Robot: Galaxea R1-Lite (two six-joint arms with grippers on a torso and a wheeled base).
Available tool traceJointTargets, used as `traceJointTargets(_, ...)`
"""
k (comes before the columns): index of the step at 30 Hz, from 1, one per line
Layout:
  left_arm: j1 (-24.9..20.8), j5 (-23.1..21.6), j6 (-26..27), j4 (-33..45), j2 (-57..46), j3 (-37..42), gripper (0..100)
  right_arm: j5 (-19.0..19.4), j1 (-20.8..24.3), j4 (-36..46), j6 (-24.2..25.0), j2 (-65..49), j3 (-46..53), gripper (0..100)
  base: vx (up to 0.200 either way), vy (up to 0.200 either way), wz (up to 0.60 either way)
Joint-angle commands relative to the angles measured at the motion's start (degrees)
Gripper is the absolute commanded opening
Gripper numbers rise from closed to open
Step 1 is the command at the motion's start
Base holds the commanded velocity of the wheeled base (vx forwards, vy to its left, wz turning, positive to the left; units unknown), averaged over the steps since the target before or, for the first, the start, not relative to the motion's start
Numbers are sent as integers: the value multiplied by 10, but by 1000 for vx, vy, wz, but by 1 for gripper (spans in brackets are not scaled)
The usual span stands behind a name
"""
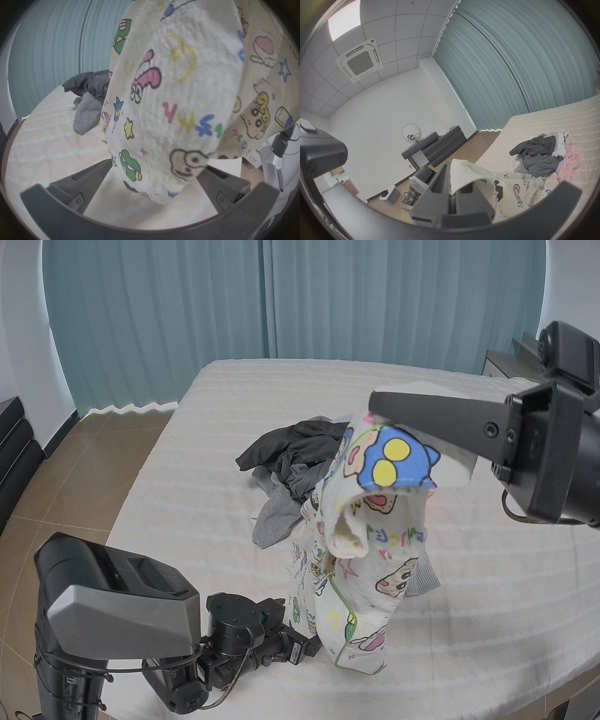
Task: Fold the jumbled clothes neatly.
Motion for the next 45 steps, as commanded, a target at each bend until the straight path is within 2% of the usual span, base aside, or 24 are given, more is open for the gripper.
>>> traceJointTargets(1, -3, 12, -4, -22, 58, -23, 100, 0, 1, 0, 0, 0, 0, 0, 0, 0, 0)
traceJointTargets(16, 5, 11, -4, -35, 78, -56, 100, 1, 0, 0, 1, -4, -2, 0, 0, 0, 0)
traceJointTargets(20, 5, 6, -21, -36, 79, -63, 100, 1, 0, 0, 1, -6, -2, 0, 0, 0, 0)
traceJointTargets(21, 5, 5, -23, -36, 79, -64, 0, 1, 0, 0, 2, -6, -2, 0, 0, 0, 0)
traceJointTargets(33, 6, 7, -25, -37, 76, -49, 0, 0, -18, 1, 9, -29, 9, 0, 0, 0, 0)
traceJointTargets(39, 17, 13, -23, -57, 18, 11, 0, 3, -69, 3, 10, -76, 52, 0, 0, 0, 0)
traceJointTargets(45, 35, 23, -68, -57, -108, 53, 0, 5, -130, 6, 9, -137, 120, 0, 0, 0, 0)
